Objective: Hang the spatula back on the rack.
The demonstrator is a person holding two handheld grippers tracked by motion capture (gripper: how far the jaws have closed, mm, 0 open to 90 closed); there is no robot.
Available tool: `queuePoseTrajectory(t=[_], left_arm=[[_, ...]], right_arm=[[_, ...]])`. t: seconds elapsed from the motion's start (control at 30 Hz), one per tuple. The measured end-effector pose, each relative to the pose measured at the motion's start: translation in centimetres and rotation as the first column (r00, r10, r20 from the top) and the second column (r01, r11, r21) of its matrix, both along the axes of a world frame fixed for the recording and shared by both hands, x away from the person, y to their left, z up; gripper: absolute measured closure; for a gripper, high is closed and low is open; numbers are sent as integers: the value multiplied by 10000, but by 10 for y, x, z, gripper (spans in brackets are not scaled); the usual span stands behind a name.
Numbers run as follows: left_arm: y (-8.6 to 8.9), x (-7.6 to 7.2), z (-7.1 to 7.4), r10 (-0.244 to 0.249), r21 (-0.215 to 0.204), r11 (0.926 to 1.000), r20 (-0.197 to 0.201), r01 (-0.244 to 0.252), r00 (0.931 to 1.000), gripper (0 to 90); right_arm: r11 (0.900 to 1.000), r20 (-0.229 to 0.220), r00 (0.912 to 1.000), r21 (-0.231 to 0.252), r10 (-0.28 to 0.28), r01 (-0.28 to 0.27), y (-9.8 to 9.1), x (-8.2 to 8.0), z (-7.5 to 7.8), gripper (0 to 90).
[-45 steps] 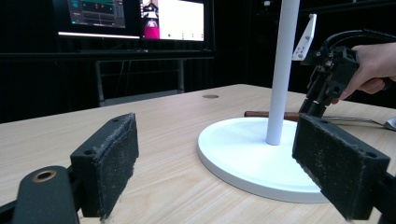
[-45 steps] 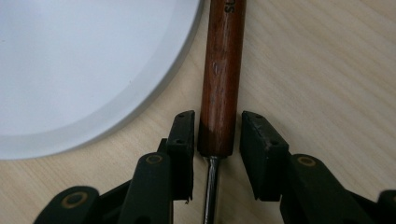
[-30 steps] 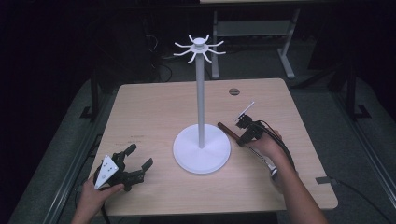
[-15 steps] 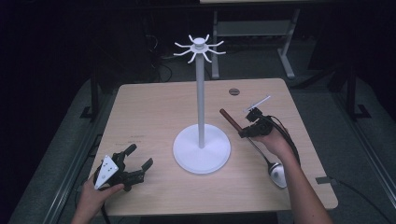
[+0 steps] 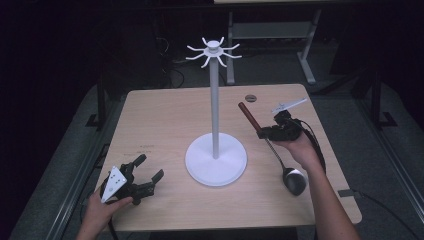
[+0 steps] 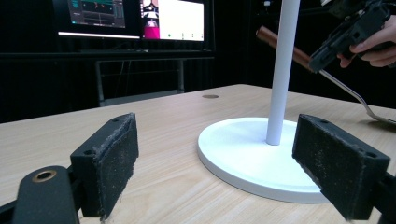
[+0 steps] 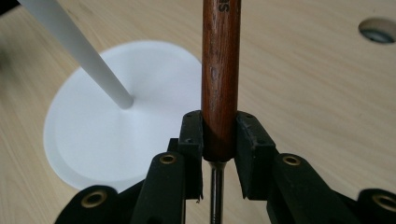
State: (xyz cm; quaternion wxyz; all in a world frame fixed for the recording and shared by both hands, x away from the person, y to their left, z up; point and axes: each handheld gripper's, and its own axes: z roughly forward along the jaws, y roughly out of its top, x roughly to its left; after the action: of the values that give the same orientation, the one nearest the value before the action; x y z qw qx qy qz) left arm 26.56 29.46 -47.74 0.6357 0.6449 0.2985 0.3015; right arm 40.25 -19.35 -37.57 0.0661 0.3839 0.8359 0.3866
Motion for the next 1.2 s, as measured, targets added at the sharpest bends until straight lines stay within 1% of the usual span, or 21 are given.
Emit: queuePoseTrajectory(t=[0.1,0.2,0.23,0.27,0.33,0.37,0.4,0.43,0.47,0.53,0.57,0.6,0.73,0.77,0.8,0.83,0.9,1.0,1.17,1.2], left_arm=[[0,0,0,4,19,10000,0,-4,10000,138],[0,0,0,4,10,10000,-3,-4,10000,138],[0,0,0,1,4,10000,-2,-1,10000,137],[0,0,0,4,-1,10000,2,-4,10000,137],[0,0,0,1,-1,10000,0,-1,10000,137],[0,0,0,3,-1,10000,-3,-3,10000,138],[0,0,0,2,23,10000,1,-2,10000,138],[0,0,0,-1,-4,10000,-1,1,10000,138],[0,0,0,2,-2,10000,1,-2,10000,138],[0,0,0,1,16,10000,2,-1,10000,138],[0,0,0,-9,-26,10000,26,9,10000,137],[0,0,0,-5,-26,10000,24,5,10000,137],[0,0,0,3,0,10000,3,-3,10000,137],[0,0,0,1,-1,10000,1,-1,10000,138],[0,0,0,2,1,10000,4,-2,10000,138],[0,0,0,6,9,10000,1,-6,10000,137],[0,0,0,3,-1,10000,0,-3,10000,138],[0,0,0,3,-3,10000,4,-3,10000,138],[0,0,0,3,2,10000,5,-3,10000,137],[0,0,0,0,5,10000,7,0,10000,137]], right_arm=[[9989,444,9990,475,-9,-13,-4,-3,6,732],[9960,962,9954,886,16,-101,-9,-6,12,732],[9936,1122,9937,1129,-23,-104,-12,-8,15,732],[9936,1122,9937,1129,-23,-104,-12,-8,15,732],[9913,1350,9908,1310,-46,-133,-15,-9,18,732],[9880,1504,9886,1539,-75,-159,-18,-11,21,732],[9880,1504,9886,1539,-75,-159,-18,-11,21,732],[9835,1700,9854,1800,-126,-185,-20,-13,24,732],[9835,1700,9854,1800,-126,-185,-20,-13,24,732],[9779,1912,9815,2075,-146,-259,-23,-15,27,733],[9729,2099,9776,2284,-144,-347,-26,-17,30,733],[9729,2099,9776,2284,-144,-347,-26,-17,30,733],[9661,2463,9691,2539,-171,-475,-29,-22,37,733],[9628,2682,9632,2644,-178,-559,-30,-24,39,733],[9628,2682,9632,2644,-178,-559,-30,-24,39,733],[9589,2814,9595,2757,-138,-671,-32,-26,42,733],[9572,2857,9582,2808,-138,-700,-32,-27,44,733],[9505,3064,9517,3010,-192,-777,-34,-30,47,733],[9465,3302,9437,3100,-190,-893,-34,-33,52,733],[9445,3361,9416,3154,-211,-914,-34,-34,53,733]])
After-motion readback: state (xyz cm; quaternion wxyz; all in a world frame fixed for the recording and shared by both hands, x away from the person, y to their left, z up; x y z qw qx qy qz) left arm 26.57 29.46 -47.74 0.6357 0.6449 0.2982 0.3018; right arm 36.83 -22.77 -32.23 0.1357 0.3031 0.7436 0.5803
